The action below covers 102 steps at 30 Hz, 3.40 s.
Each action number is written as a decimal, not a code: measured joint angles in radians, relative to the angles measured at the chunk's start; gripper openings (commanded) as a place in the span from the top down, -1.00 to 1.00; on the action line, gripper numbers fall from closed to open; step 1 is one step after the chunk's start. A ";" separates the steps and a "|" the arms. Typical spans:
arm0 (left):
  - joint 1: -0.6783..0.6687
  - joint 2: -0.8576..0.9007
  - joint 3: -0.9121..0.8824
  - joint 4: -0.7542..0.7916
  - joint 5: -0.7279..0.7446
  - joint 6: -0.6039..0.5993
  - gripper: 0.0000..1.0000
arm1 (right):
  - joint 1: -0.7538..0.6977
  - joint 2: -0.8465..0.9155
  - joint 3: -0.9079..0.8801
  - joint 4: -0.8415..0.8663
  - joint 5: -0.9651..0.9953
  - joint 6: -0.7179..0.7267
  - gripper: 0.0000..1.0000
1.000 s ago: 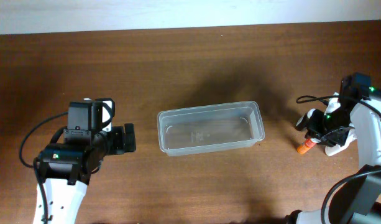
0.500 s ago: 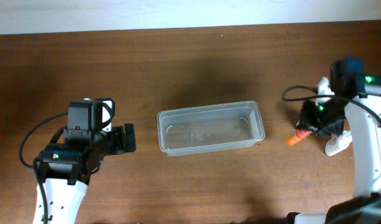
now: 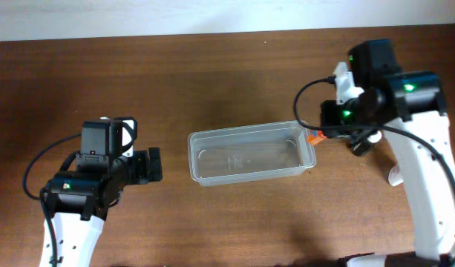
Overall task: Pack container
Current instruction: 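Carry the orange tube into the container's right end and release, then move the right gripper to the dark white-capped bottle and grasp it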
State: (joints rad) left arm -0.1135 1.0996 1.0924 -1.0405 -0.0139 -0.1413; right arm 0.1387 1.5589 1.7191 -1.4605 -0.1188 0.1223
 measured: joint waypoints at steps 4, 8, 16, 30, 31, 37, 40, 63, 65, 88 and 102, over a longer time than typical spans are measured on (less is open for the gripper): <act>0.000 0.000 0.000 0.000 0.000 0.000 -0.99 | 0.031 0.073 -0.023 0.065 0.000 0.000 0.54; 0.000 0.000 0.000 0.000 0.000 0.000 -0.99 | 0.035 0.167 -0.050 0.111 0.015 0.002 0.54; 0.000 0.000 0.000 0.000 0.000 0.000 -0.99 | 0.035 0.307 -0.063 0.156 0.050 0.006 0.55; 0.000 0.000 0.000 0.000 0.000 0.000 -0.99 | 0.035 0.328 -0.090 0.194 0.059 0.010 0.16; 0.000 0.000 0.000 0.000 0.000 0.000 -0.99 | 0.035 0.328 -0.090 0.194 0.059 0.010 0.15; 0.000 0.000 0.000 -0.006 0.000 0.000 -0.99 | 0.035 0.326 -0.090 0.194 0.066 0.009 0.03; 0.000 0.000 0.000 -0.007 0.000 0.000 -0.99 | 0.035 0.304 -0.086 0.194 0.080 0.012 -0.09; 0.000 0.000 0.000 -0.008 0.000 0.000 -0.99 | -0.415 0.272 -0.164 0.239 0.134 0.156 -0.26; 0.000 0.000 0.000 -0.008 0.000 0.000 -0.99 | -0.416 0.313 -0.182 0.251 0.131 0.158 -0.26; 0.000 0.000 0.000 -0.008 0.000 0.000 -0.99 | -0.417 0.378 -0.187 0.276 0.129 0.157 0.46; 0.000 0.000 0.000 -0.008 0.000 0.000 -0.99 | -0.280 -0.007 -0.133 0.005 0.044 0.017 0.45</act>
State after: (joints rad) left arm -0.1135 1.1000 1.0924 -1.0481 -0.0139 -0.1410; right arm -0.1417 1.5517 1.5860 -1.4551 -0.0746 0.1390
